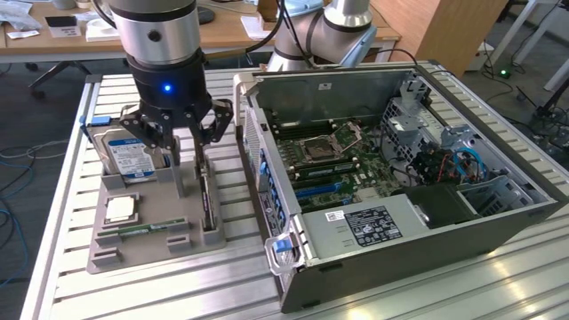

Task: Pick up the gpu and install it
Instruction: 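Pick up the gpu and move the gpu toward the slot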

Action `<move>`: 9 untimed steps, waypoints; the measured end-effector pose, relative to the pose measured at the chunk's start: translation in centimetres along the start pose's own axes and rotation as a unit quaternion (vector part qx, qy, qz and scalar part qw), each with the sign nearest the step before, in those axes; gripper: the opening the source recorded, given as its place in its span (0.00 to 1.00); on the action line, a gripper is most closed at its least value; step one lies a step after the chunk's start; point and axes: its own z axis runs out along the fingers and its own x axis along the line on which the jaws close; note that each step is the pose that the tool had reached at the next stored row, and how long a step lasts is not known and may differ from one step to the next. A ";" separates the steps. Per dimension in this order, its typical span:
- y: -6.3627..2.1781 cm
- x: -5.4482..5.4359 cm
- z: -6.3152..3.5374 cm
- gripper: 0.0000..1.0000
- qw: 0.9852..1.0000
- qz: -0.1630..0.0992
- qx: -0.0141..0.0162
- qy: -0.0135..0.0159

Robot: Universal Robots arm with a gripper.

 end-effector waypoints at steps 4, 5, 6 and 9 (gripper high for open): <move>0.00 -0.1 0.18 0.42 1.000 0.000 0.000 0.000; -0.01 -0.1 0.19 0.42 1.000 0.000 0.000 0.000; -0.01 -0.1 0.19 0.42 1.000 0.000 0.000 0.000; -0.01 -0.1 0.25 0.42 1.000 0.000 0.000 0.000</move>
